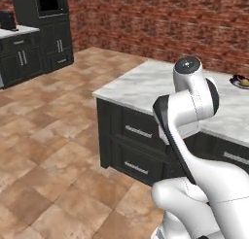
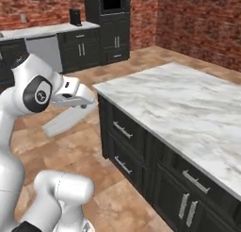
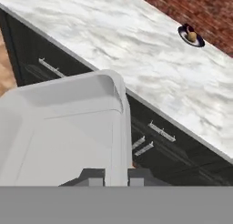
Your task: Retrieve the tupperware and aluminum foil from the cabinet and place them on the dining counter near the plate with onion and eggplant to prepare for storing leftovers.
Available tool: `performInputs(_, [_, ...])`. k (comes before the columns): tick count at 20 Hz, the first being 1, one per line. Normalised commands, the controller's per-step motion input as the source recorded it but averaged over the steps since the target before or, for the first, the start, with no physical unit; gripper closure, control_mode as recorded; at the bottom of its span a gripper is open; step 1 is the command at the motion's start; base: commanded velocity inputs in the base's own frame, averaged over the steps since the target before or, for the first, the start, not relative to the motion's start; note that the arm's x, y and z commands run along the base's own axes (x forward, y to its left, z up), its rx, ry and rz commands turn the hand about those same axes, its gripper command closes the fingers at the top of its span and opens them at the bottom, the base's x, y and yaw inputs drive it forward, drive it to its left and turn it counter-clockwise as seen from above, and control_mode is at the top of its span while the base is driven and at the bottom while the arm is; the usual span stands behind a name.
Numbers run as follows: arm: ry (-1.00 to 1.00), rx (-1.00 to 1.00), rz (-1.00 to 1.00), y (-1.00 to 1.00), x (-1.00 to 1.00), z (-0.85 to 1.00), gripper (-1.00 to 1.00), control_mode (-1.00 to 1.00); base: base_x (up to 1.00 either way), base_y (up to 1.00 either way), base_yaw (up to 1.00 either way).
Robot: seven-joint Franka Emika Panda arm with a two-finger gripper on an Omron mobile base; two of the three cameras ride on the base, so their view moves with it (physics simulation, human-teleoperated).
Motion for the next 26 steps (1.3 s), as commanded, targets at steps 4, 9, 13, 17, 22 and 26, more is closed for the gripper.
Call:
performInputs(4, [0.0, 0.0, 0.0, 0.0, 0.0, 0.0, 1.0, 1.0, 0.42, 0.76, -0.63])
performInputs(9, [0.0, 0.0, 0.0, 0.0, 0.0, 0.0, 1.0, 1.0, 0.15, 1.0, -0.47])
performInputs(13, [0.0, 0.0, 0.0, 0.0, 0.0, 0.0, 1.0, 1.0, 0.13, 1.0, -0.36])
performInputs(17, [0.0, 0.0, 0.0, 0.0, 0.0, 0.0, 1.0, 1.0, 0.31, 1.0, -0.25])
performInputs(22, [0.0, 0.0, 0.0, 0.0, 0.0, 0.0, 1.0, 1.0, 0.49, 1.0, -0.21])
performInputs(26, [0.0, 0.0, 0.0, 0.0, 0.0, 0.0, 1.0, 1.0, 0.58, 1.0, -0.24])
